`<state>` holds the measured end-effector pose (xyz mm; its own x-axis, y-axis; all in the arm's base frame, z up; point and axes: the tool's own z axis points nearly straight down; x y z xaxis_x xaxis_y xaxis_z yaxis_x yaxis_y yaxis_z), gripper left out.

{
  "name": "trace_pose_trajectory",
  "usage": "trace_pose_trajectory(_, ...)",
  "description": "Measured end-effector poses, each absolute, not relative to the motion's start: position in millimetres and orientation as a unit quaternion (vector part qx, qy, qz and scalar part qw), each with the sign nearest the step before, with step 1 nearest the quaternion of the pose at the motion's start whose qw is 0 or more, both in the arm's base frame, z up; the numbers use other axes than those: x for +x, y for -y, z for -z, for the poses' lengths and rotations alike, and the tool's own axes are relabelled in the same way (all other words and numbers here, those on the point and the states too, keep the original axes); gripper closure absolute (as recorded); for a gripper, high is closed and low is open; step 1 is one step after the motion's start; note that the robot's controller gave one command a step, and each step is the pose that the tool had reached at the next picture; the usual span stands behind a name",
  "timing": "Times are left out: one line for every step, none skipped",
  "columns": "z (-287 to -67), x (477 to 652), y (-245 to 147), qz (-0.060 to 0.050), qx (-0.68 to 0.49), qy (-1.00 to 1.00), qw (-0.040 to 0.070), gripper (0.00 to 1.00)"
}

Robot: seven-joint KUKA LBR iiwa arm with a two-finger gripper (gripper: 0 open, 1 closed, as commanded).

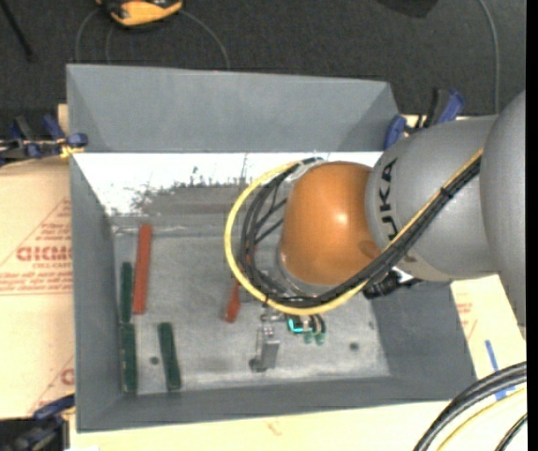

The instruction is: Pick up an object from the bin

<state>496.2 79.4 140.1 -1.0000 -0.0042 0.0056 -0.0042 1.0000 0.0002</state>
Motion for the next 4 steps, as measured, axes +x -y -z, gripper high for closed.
trace_pose_trajectory(-144,498.1,-79,0.000,0.001,1.000,-0.001,0.00)
trace_pose_trajectory(-124,492.8,-69,0.002,-0.027,1.000,-0.006,0.00)
trace_pose_trajectory(-96,486.5,-57,0.000,-0.043,0.999,0.002,0.00)
trace_pose_trajectory(-80,487.0,-31,0.000,0.121,0.993,-0.002,0.00)
